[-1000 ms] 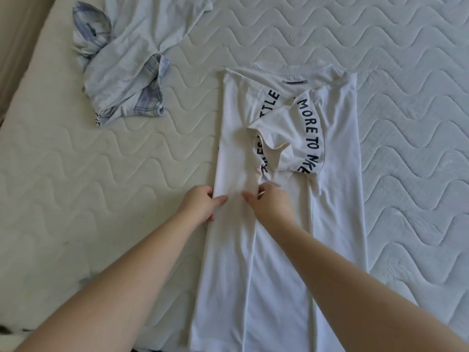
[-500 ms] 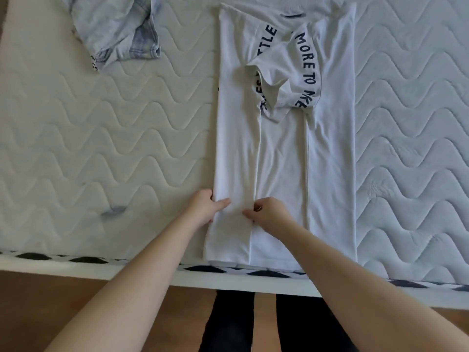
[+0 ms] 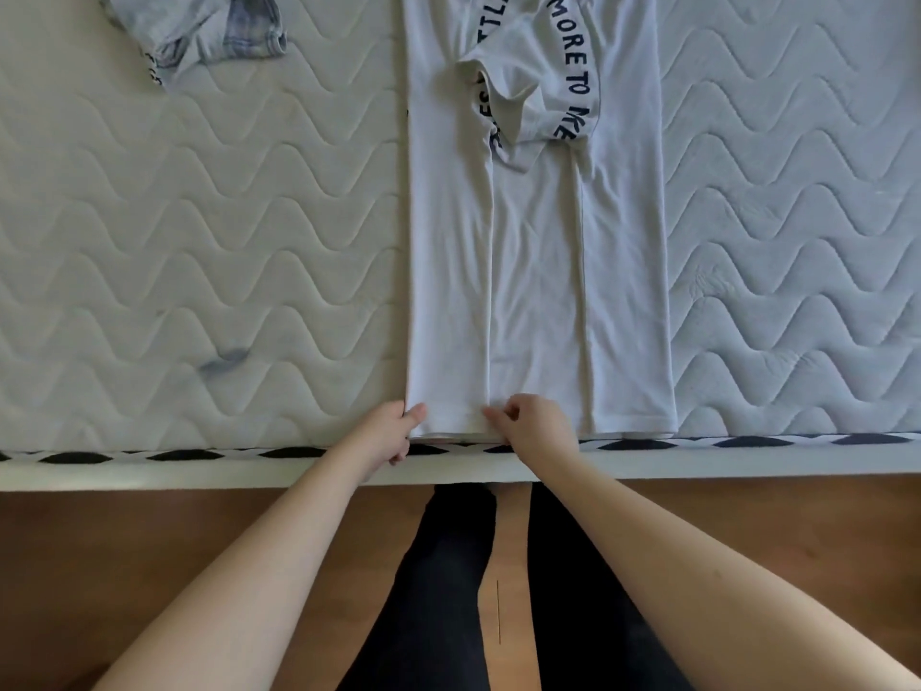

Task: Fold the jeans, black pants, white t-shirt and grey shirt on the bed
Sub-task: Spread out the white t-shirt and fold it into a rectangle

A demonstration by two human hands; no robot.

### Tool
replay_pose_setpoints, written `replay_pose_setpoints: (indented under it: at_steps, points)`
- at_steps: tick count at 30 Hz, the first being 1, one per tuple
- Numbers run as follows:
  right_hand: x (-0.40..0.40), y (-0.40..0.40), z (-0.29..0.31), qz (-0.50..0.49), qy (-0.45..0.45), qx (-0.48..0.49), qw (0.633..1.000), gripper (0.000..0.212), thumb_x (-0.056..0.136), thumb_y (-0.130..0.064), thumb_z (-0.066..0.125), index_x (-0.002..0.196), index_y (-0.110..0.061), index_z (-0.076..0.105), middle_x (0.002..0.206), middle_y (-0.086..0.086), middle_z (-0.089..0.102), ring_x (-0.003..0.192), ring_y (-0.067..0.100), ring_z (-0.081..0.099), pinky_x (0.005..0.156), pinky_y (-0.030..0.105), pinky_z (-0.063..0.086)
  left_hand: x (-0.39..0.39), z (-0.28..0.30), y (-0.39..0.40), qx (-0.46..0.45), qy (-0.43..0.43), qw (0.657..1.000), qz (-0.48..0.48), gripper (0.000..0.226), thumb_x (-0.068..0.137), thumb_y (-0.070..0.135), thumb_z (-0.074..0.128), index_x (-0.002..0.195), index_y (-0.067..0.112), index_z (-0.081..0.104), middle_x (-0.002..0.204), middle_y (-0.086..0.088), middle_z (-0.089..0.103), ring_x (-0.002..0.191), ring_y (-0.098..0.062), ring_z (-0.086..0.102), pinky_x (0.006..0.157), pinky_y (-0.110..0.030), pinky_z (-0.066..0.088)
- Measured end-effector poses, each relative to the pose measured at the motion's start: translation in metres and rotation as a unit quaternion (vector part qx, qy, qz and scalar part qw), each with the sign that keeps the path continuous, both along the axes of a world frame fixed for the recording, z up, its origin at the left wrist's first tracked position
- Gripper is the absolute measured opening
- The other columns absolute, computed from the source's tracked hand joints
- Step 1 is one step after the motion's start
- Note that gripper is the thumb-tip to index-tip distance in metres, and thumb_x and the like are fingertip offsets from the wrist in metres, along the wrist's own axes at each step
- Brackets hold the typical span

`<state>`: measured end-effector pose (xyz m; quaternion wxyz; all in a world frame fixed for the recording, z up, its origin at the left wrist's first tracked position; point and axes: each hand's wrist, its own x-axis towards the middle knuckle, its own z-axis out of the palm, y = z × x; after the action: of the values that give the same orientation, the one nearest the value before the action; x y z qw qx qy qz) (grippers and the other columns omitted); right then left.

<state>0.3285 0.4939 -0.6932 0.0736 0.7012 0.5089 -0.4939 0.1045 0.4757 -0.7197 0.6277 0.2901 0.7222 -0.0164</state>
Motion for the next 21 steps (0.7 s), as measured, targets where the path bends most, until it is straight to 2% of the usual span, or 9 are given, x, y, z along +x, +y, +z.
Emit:
replay_pose_setpoints:
  at_steps: [4,6,8,10,12,14,16,19,21]
  points:
    - [0.046,-0.003,0.013,-0.087,-0.033,0.146,0.985,0.026,0.092,-0.051,0.056,0.088,-0.025,0.057,0.077,-0.011,0.06,0.068,0.011,0.057,0.054,0.025,0.037,0.008,0.005,-0.007,0.051,0.022,0.998,-0.008,0.026,0.094,0.049,0.054,0.096,0.023,0.057,0.062,-0.002,0.063,0.049,-0.007,0.056,0.053,-0.026,0.041]
    - [0.077,-0.003,0.015,-0.124,-0.073,0.211,0.967,0.023,0.094,-0.044,0.058,0.104,-0.023,0.06,0.096,-0.007,0.061,0.09,0.018,0.058,0.073,0.032,0.044,0.012,0.009,-0.01,0.064,0.007,0.998,0.014,0.021,0.091,0.046,0.061,0.097,0.026,0.058,0.073,-0.003,0.067,0.06,-0.007,0.062,0.056,-0.024,0.044]
    - [0.108,0.0,0.015,-0.155,-0.144,0.2,0.957,0.038,0.092,-0.041,0.06,0.125,-0.021,0.054,0.123,0.003,0.056,0.114,0.025,0.049,0.096,0.043,0.041,0.015,0.013,-0.012,0.073,0.002,0.996,0.047,0.019,0.089,0.043,0.065,0.095,0.026,0.059,0.075,0.002,0.067,0.054,0.001,0.06,0.051,-0.018,0.044]
    - [0.128,0.004,0.014,-0.213,-0.149,0.11,0.959,0.053,0.09,-0.039,0.062,0.137,-0.02,0.045,0.137,0.008,0.048,0.123,0.03,0.045,0.102,0.049,0.039,0.018,0.016,-0.014,0.068,-0.004,0.994,0.088,0.022,0.089,0.039,0.067,0.096,0.019,0.062,0.073,0.003,0.064,0.05,-0.001,0.056,0.051,-0.016,0.044]
    - [0.138,0.006,0.012,-0.251,-0.108,0.045,0.961,0.055,0.09,-0.036,0.064,0.137,-0.02,0.043,0.133,0.008,0.05,0.115,0.031,0.052,0.094,0.05,0.046,0.022,0.017,-0.016,0.062,-0.013,0.989,0.135,0.024,0.09,0.036,0.066,0.097,0.013,0.063,0.073,-0.001,0.061,0.058,-0.01,0.053,0.057,-0.021,0.045]
    - [0.142,0.007,0.013,-0.283,-0.092,0.026,0.954,0.046,0.09,-0.032,0.063,0.131,-0.018,0.046,0.11,0.005,0.058,0.091,0.027,0.059,0.076,0.043,0.051,0.027,0.02,-0.018,0.067,-0.022,0.982,0.174,0.022,0.092,0.036,0.065,0.096,0.015,0.062,0.081,-0.001,0.063,0.067,-0.012,0.055,0.065,-0.023,0.047]
    - [0.144,0.006,0.013,-0.31,-0.09,0.012,0.946,0.036,0.089,-0.029,0.062,0.12,-0.015,0.05,0.087,-0.001,0.054,0.072,0.019,0.054,0.06,0.034,0.045,0.031,0.021,-0.021,0.083,-0.023,0.976,0.2,0.018,0.091,0.037,0.064,0.099,0.021,0.063,0.096,0.004,0.068,0.083,-0.012,0.062,0.075,-0.028,0.051]
    - [0.148,0.004,0.006,-0.278,-0.11,0.015,0.954,0.027,0.087,-0.029,0.065,0.102,-0.012,0.05,0.082,0.002,0.054,0.068,0.018,0.051,0.061,0.034,0.043,0.037,0.021,-0.024,0.123,-0.001,0.965,0.23,0.015,0.089,0.034,0.067,0.099,0.025,0.061,0.105,0.006,0.068,0.098,-0.017,0.064,0.093,-0.041,0.052]
    - [0.151,0.001,0.001,-0.3,-0.095,0.028,0.949,0.032,0.084,-0.029,0.068,0.1,-0.013,0.046,0.084,0.002,0.053,0.069,0.018,0.05,0.059,0.033,0.041,0.041,0.02,-0.024,0.143,0.005,0.957,0.253,0.018,0.087,0.028,0.069,0.1,0.023,0.057,0.105,0.004,0.067,0.098,-0.02,0.066,0.095,-0.046,0.052]
